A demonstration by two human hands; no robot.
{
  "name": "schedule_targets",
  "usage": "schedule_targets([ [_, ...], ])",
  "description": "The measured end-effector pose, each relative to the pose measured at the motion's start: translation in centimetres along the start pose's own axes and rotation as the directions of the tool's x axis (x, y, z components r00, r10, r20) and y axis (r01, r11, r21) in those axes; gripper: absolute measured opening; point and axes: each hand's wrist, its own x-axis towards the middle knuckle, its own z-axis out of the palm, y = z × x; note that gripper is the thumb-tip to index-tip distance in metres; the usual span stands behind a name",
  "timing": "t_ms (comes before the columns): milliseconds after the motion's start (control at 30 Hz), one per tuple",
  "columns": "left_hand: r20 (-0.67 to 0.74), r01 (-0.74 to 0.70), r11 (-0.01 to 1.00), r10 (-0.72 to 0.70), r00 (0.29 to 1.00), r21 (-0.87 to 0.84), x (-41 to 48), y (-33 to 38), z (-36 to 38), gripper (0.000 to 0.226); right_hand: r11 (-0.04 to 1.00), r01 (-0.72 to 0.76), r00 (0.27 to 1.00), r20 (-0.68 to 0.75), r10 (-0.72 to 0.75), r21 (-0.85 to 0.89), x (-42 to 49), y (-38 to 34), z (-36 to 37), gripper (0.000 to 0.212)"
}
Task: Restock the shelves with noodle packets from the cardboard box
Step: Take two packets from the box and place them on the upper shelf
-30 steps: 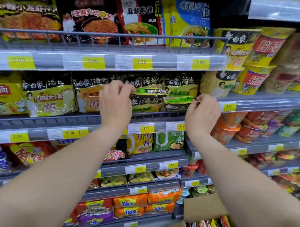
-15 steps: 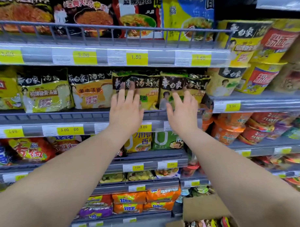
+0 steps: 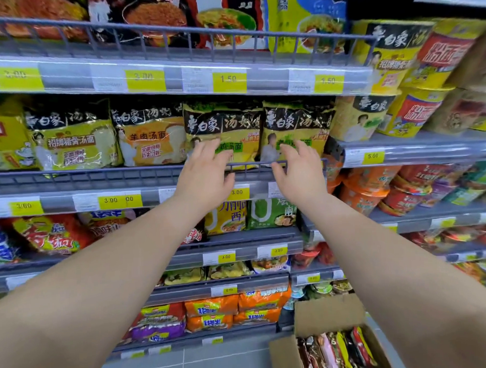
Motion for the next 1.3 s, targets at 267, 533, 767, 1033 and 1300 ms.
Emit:
schedule_targets([
  [267,0.044,-0.113,0.966,0.127,0.991,-0.234,-4.5,3.2,2.4,0.041,0.998,-0.057,0.998,-0.01,0.058,0.031,-8.8,-1.2,-0.4,0.037],
  [533,0.211,-0.16,0.9,0.262,0.942,-0.405,-13.0,13.1,5.4,0.035,0.955,-0.294,0.95,0.118,0.288,0.034,-23.3,4.5,-5.3,0.03],
  [767,0.293,-0.18,0.862,0.347,0.891,-0.474,-20.7,27.9,7.8,0.035,0.863,-0.506,0.854,0.149,0.498,0.014,-38.3,15.0,-13.1,0.026],
  [1033,0.405,-0.134,0.832,0.395,0.824,-0.538,-24.4,43.5,10.4,0.036,0.774,-0.631,0.758,0.17,0.629,-0.05,-49.0,25.2,-20.4,0.027],
  [1300,0.428,-0.135,0.806,0.438,0.791,-0.576,-19.4,52.5,16.7,0.037,0.756,-0.651,0.735,0.195,0.65,-0.069,-47.8,36.0,-20.4,0.029],
])
